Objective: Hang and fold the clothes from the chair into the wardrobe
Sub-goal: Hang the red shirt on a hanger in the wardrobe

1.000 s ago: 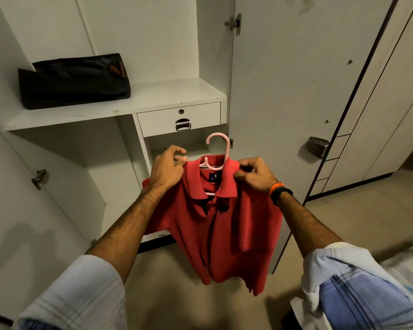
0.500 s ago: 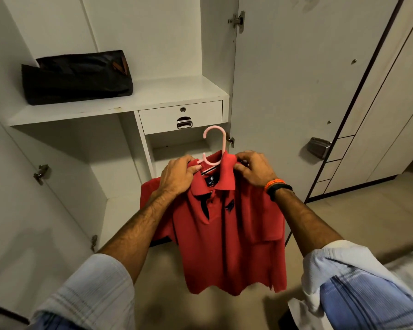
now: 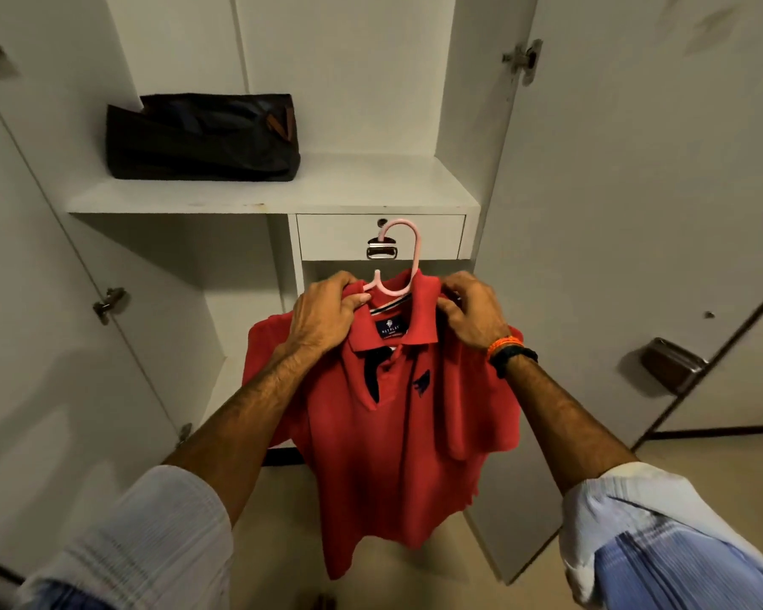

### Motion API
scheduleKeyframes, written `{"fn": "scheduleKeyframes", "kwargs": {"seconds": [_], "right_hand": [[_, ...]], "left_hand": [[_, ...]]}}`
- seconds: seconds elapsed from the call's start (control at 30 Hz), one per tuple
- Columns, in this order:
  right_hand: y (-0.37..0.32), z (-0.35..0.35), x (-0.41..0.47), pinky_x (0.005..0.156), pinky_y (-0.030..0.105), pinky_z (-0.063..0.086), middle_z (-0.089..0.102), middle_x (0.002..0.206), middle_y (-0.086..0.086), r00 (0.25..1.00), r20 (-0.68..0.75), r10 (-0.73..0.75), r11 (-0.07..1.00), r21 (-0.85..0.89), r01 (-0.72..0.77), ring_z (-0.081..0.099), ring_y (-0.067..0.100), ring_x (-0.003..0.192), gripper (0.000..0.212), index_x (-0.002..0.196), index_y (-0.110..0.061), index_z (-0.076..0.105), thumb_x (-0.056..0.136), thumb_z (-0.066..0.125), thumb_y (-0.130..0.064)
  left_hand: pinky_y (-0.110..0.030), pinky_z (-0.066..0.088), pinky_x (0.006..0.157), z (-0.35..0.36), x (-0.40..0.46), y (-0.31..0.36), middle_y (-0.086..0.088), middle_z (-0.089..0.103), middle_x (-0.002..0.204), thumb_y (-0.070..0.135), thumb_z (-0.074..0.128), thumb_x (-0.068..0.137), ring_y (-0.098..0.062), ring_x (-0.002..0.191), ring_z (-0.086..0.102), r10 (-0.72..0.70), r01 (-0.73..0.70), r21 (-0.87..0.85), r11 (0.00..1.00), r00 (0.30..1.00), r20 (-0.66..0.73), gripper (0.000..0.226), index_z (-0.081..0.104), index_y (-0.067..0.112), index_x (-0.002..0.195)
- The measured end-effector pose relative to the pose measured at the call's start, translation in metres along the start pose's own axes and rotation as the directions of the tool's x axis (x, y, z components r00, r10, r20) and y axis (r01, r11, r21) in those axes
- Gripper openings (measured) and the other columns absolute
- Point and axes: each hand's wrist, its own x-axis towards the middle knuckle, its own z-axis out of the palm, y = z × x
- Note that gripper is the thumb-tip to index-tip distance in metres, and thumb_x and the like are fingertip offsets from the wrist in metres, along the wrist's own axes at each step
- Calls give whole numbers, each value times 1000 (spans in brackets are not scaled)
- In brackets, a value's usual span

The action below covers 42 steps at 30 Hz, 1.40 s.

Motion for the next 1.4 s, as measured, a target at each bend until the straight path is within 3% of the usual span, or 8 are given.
{"fn": "scheduleKeyframes", "kwargs": {"seconds": [0.27,0.6,0.83,0.93,1.1,1.23,1.4], "right_hand": [[23,46,141,87,20,37,62,117,11,998,-68,19,1000,-2,-19,51,14,101,27,119,-4,66,94,58,-6],[42,73,315,90,30,46,62,111,9,973,-222,56,998,33,-50,51,14,97,27,116,-4,68,90,61,-6],[75,97,441,91,28,46,62,113,9,957,-292,0,998,55,17,55,18,101,29,117,-6,68,89,60,-5],[87,103,492,94,31,48,63,113,12,962,-272,-31,998,41,43,59,24,104,29,117,-5,68,89,60,-4],[109,115,573,92,25,42,64,116,13,965,-255,-62,998,-32,56,58,26,108,32,120,-7,68,90,59,-6],[129,132,615,95,31,43,62,118,16,977,-209,-37,997,-72,22,57,29,111,32,122,-5,66,90,58,-5],[165,171,619,97,42,46,62,118,20,989,-88,115,982,-142,-127,58,38,110,30,118,-4,67,90,58,-5]], "left_hand": [[-44,54,84,15,140,-51,-4,73,101,38,63,93,-27,95,67,29,-31,-54,998,998,-47,28,67,16,109],[-38,51,87,17,333,-83,-4,72,108,40,60,95,-26,101,64,141,-140,29,990,988,-58,32,66,16,115],[-42,52,89,33,451,-104,-5,72,108,39,61,93,-27,102,65,154,-147,57,987,977,-145,32,68,17,115],[-41,51,88,39,497,-112,-7,73,108,37,63,93,-29,102,65,117,-108,63,992,979,-166,31,69,16,115],[-36,49,85,55,573,-126,-9,72,109,34,64,92,-29,102,65,74,-65,49,997,978,-193,32,69,13,115],[-35,47,86,72,621,-142,-9,71,113,35,64,93,-30,106,63,49,-42,50,998,987,-151,34,67,12,118],[-36,44,87,120,640,-177,-12,68,118,37,65,92,-34,111,60,-48,47,73,996,999,13,38,65,11,119]]}}
